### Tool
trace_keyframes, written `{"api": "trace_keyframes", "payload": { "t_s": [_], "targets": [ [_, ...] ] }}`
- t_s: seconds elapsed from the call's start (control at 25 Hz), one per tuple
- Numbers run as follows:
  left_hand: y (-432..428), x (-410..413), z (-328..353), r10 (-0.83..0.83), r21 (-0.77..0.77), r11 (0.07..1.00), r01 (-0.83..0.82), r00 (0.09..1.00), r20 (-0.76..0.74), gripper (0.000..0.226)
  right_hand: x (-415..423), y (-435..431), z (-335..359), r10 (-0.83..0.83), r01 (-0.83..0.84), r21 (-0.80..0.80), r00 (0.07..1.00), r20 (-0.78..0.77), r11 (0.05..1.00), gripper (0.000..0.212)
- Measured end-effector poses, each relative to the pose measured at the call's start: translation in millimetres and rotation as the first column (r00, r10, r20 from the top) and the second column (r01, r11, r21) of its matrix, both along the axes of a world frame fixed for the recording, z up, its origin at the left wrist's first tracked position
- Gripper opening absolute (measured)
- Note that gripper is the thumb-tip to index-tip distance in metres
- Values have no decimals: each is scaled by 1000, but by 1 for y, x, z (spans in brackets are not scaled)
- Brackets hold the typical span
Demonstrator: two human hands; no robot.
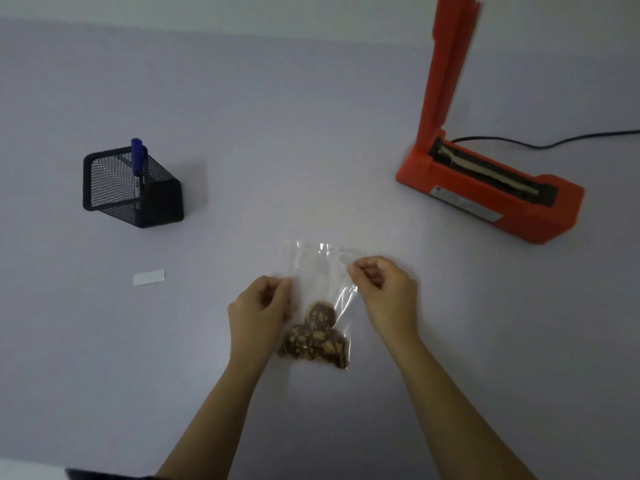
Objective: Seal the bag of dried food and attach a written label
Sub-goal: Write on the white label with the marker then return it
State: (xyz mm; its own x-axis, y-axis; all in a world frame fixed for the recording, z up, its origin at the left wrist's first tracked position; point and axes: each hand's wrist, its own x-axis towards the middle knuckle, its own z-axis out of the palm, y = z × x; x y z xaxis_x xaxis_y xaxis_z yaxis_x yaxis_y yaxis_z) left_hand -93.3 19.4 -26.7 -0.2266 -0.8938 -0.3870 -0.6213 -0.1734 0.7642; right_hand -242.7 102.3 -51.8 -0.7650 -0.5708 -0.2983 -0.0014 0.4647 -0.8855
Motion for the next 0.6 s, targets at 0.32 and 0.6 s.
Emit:
{"api": "trace_keyframes", "payload": {
  "t_s": [0.32, 0.6],
  "targets": [
    [1, -5, -13, -116, -283, 936, 209, 943, 313, 29, 0, -3, 0, 47, -28, 87, 973, -226, 996, 9],
    [-5, -1, -10, -119, -371, 895, 248, 934, 337, 30, -7, -6, 9, 174, -100, 245, 938, -299, 964, 27]
  ]
}}
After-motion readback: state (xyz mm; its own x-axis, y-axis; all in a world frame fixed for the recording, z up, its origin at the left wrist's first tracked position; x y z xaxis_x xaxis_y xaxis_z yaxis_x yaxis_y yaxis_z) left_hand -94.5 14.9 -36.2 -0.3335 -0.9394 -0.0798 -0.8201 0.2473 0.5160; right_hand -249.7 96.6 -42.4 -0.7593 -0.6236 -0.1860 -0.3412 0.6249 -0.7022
